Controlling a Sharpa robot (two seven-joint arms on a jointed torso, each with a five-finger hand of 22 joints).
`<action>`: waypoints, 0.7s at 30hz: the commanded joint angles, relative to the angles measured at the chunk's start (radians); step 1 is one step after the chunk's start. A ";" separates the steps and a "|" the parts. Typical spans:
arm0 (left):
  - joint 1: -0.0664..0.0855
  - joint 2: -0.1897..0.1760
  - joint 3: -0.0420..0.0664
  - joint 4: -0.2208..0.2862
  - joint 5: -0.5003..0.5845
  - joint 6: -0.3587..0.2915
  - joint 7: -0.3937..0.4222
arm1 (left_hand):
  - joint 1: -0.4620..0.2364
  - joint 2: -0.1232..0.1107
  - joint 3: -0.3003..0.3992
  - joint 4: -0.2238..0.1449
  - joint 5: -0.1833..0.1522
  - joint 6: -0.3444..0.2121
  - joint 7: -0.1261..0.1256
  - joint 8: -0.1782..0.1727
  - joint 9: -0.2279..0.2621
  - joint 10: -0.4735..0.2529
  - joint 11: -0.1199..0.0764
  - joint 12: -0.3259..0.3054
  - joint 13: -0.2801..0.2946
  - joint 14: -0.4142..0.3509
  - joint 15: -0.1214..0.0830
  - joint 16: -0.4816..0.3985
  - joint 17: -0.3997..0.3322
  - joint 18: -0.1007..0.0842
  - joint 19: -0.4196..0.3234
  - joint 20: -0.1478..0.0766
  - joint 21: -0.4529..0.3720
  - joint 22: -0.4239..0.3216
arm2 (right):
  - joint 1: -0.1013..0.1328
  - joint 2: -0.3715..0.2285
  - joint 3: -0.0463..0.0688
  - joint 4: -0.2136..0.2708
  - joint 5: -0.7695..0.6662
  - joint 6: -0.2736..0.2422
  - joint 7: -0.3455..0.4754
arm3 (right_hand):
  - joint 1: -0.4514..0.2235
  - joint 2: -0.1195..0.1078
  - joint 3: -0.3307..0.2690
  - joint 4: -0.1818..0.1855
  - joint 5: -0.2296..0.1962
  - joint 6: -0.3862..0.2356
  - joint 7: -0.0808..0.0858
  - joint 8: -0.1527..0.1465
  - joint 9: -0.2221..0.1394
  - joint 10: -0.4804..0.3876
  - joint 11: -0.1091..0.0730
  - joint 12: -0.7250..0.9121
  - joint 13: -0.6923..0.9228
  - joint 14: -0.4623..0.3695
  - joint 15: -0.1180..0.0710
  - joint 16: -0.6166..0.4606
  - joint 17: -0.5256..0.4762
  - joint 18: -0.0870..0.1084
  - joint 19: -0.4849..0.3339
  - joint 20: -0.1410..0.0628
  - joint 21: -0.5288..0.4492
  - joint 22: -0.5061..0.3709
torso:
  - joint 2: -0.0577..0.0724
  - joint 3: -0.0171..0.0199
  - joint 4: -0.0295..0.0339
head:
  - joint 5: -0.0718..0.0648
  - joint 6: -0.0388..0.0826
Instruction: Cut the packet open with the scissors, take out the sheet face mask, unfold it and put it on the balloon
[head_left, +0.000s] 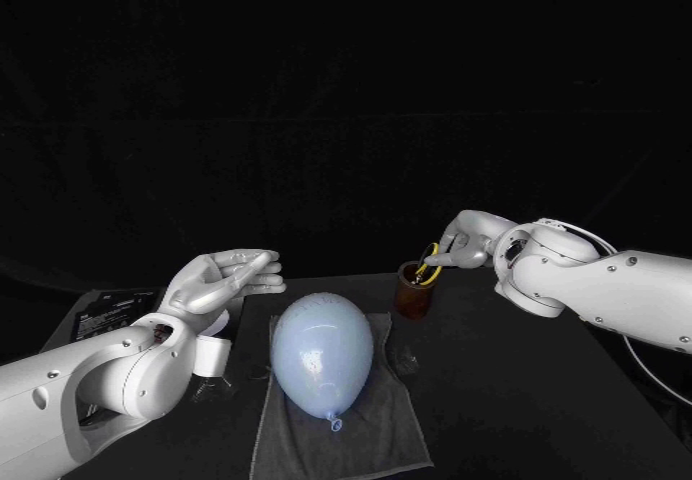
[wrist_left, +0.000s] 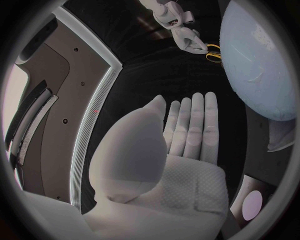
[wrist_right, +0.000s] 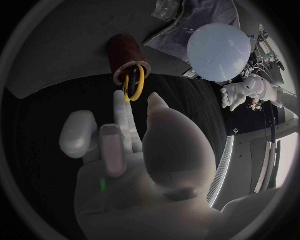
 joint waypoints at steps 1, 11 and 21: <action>0.002 0.001 0.001 -0.001 0.004 0.027 0.005 | -0.009 0.006 0.009 0.000 0.000 -0.001 0.008 -0.003 -0.001 0.000 0.007 -0.007 -0.001 -0.008 0.001 -0.005 0.001 0.021 -0.006 0.004 -0.006 -0.002 | -0.002 0.004 0.000 -0.003 -0.018 0.024 -0.021 | 0.019 0.005 0.011 0.000 -0.022 0.007 0.001 0.003 0.000 0.009 0.000 -0.004 0.002 0.060 -0.007 0.004 0.014 -0.020 0.006 -0.003 0.007 0.005 | 0.000 0.0008 0.0010 | 0.000 -0.003; 0.002 0.000 0.001 -0.006 0.005 0.056 -0.005 | -0.011 0.007 0.012 0.000 0.000 -0.004 0.010 -0.007 -0.002 -0.003 0.009 -0.013 -0.001 -0.012 0.004 -0.009 0.002 0.020 -0.008 0.005 -0.009 -0.004 | -0.007 0.010 0.000 -0.009 -0.009 0.057 -0.043 | 0.023 0.011 0.017 0.001 -0.029 0.010 0.000 0.003 0.000 0.011 -0.001 -0.006 0.002 0.061 -0.007 0.007 0.021 -0.021 0.009 -0.003 0.012 0.012 | 0.001 -0.0006 0.0003 | -0.001 -0.006; 0.002 -0.001 0.001 -0.011 0.005 0.060 -0.009 | -0.011 0.008 0.014 0.000 0.000 -0.004 0.010 -0.009 -0.002 -0.003 0.010 -0.015 -0.001 -0.013 0.004 -0.011 0.003 0.020 -0.009 0.006 -0.010 -0.005 | -0.010 0.018 0.000 -0.015 0.007 0.048 -0.041 | 0.009 0.021 0.020 0.003 -0.030 0.016 -0.001 0.003 0.000 0.017 -0.001 -0.007 0.003 0.062 -0.008 0.010 0.025 -0.022 0.011 -0.003 0.016 0.019 | 0.001 0.0000 -0.0001 | -0.002 -0.006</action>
